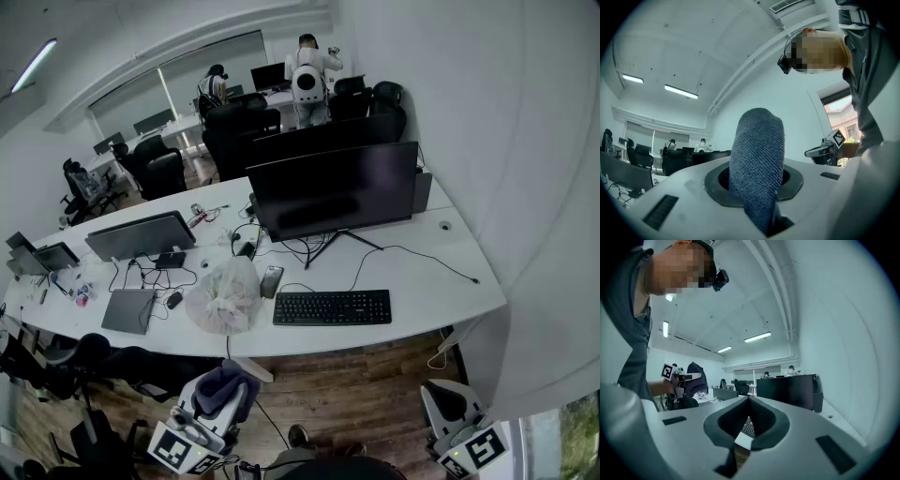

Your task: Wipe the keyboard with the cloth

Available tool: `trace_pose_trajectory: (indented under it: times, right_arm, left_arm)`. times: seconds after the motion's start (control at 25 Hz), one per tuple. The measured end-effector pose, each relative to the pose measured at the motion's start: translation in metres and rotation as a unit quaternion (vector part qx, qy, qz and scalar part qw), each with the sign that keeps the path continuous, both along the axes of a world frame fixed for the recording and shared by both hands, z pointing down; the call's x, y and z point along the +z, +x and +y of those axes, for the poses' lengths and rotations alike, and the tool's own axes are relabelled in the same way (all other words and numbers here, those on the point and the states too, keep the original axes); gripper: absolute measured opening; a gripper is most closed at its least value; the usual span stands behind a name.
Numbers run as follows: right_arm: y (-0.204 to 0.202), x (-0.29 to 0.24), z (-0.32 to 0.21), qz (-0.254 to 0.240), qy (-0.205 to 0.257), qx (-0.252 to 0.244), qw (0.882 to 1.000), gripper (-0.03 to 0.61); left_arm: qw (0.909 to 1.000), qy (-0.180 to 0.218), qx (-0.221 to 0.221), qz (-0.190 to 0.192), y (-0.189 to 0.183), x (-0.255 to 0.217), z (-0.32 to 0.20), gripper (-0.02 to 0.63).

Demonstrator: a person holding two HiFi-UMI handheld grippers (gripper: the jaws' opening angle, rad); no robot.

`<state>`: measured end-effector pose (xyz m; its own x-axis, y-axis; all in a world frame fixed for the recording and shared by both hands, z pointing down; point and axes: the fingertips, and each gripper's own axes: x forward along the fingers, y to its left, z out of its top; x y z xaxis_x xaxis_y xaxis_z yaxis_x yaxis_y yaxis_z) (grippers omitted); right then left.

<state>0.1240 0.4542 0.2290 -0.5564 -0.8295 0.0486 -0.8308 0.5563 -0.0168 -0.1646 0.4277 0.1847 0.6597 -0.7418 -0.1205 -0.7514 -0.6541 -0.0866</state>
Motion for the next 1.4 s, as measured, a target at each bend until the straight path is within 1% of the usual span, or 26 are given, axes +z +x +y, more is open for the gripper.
trace_pose_trajectory:
  times: [0.16, 0.32, 0.44, 0.52, 0.6, 0.8, 1.04, 1.2, 1.32, 1.4]
  right_arm:
    - [0.007, 0.005, -0.004, 0.002, -0.01, -0.006, 1.0, 0.009]
    - [0.001, 0.005, -0.003, 0.004, 0.002, -0.026, 1.0, 0.009]
    - [-0.004, 0.008, -0.006, -0.007, 0.006, -0.04, 0.999, 0.009]
    - [-0.006, 0.012, -0.014, -0.016, 0.007, -0.042, 0.999, 0.009]
    - [-0.01, 0.019, -0.025, -0.015, -0.002, -0.036, 0.999, 0.009]
    - [-0.032, 0.021, -0.063, 0.003, -0.015, -0.016, 1.0, 0.009]
    - [-0.071, 0.007, -0.103, 0.037, -0.016, -0.01, 0.999, 0.011]
    - [-0.087, 0.01, -0.124, 0.053, -0.027, 0.006, 0.998, 0.009]
    - [-0.095, 0.015, -0.135, 0.063, -0.043, 0.01, 0.997, 0.009]
    - [-0.093, 0.019, -0.146, 0.07, -0.057, 0.009, 0.996, 0.011]
  left_arm:
    - [1.0, -0.006, 0.002, -0.001, 0.009, 0.003, -0.007, 0.086]
    - [0.9998, -0.019, 0.005, -0.002, 0.013, 0.01, -0.014, 0.086]
    - [0.9996, -0.028, 0.007, -0.001, 0.015, 0.016, -0.021, 0.086]
    - [0.9992, -0.039, 0.01, -0.003, 0.013, 0.025, -0.028, 0.086]
    - [0.9985, -0.053, 0.013, -0.005, 0.008, 0.037, -0.038, 0.086]
    - [0.9972, -0.073, 0.02, -0.001, -0.013, 0.06, -0.084, 0.087]
    - [0.995, -0.084, 0.052, 0.018, -0.03, 0.081, -0.143, 0.088]
    - [0.9931, -0.092, 0.07, 0.021, -0.036, 0.103, -0.181, 0.091]
    - [0.9911, -0.109, 0.075, 0.019, -0.037, 0.119, -0.203, 0.092]
    - [0.9894, -0.122, 0.076, 0.019, -0.034, 0.13, -0.215, 0.092]
